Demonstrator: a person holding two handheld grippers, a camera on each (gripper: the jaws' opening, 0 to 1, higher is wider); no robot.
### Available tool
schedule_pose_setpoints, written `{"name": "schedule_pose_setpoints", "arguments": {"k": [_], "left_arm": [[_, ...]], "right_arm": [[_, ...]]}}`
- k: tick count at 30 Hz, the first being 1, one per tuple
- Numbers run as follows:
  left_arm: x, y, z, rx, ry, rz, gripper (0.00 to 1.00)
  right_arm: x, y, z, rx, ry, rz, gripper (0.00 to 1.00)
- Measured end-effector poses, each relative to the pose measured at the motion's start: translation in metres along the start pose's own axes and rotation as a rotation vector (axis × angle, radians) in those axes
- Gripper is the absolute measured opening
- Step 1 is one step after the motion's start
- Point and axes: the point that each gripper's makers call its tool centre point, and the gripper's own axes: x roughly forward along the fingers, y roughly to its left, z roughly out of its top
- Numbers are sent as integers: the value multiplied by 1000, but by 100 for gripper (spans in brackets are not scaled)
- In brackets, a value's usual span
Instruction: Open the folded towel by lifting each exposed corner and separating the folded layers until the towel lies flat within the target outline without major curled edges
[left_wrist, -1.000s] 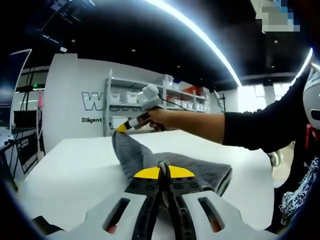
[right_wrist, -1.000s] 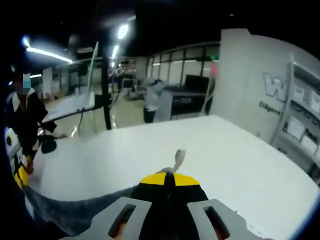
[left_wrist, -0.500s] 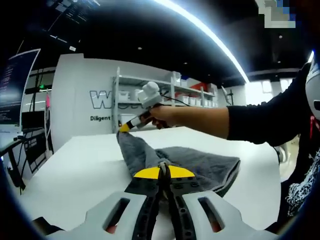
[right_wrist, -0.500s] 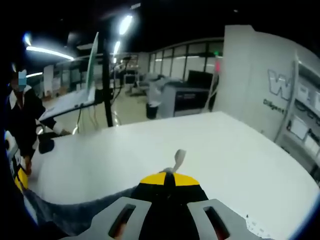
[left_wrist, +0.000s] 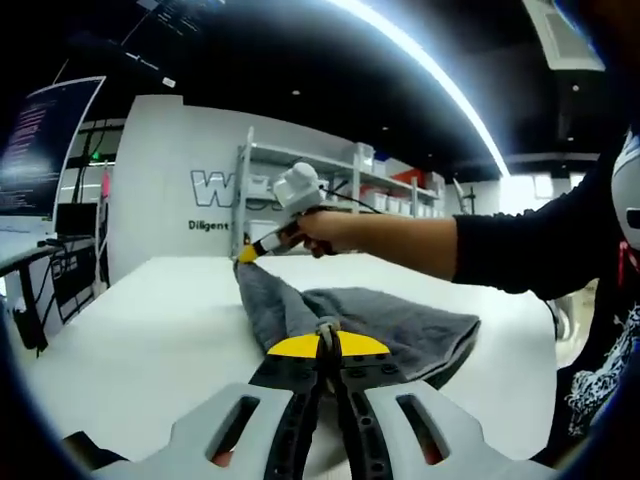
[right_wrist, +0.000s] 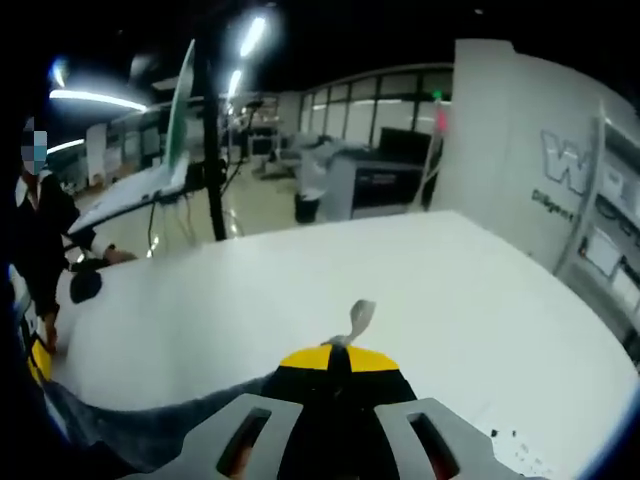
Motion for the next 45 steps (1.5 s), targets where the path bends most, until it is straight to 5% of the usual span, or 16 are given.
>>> {"name": "schedule_pose_setpoints", "arguments": {"k": [3, 14, 28, 45], "left_arm": [[-3, -1, -6, -1, 5, 14, 3], [-10, -3, -24, 189, 81, 65, 3], [-14, -2, -36, 231, 142, 82, 3], [-16, 1, -50, 313, 214, 89, 3]], "right_arm": [[7, 7, -4, -30, 23, 6, 0], [24, 19, -4, -84, 52, 8, 0], [51, 13, -16, -67, 179, -91, 0], [76, 32, -26, -183, 207, -92, 4]]}}
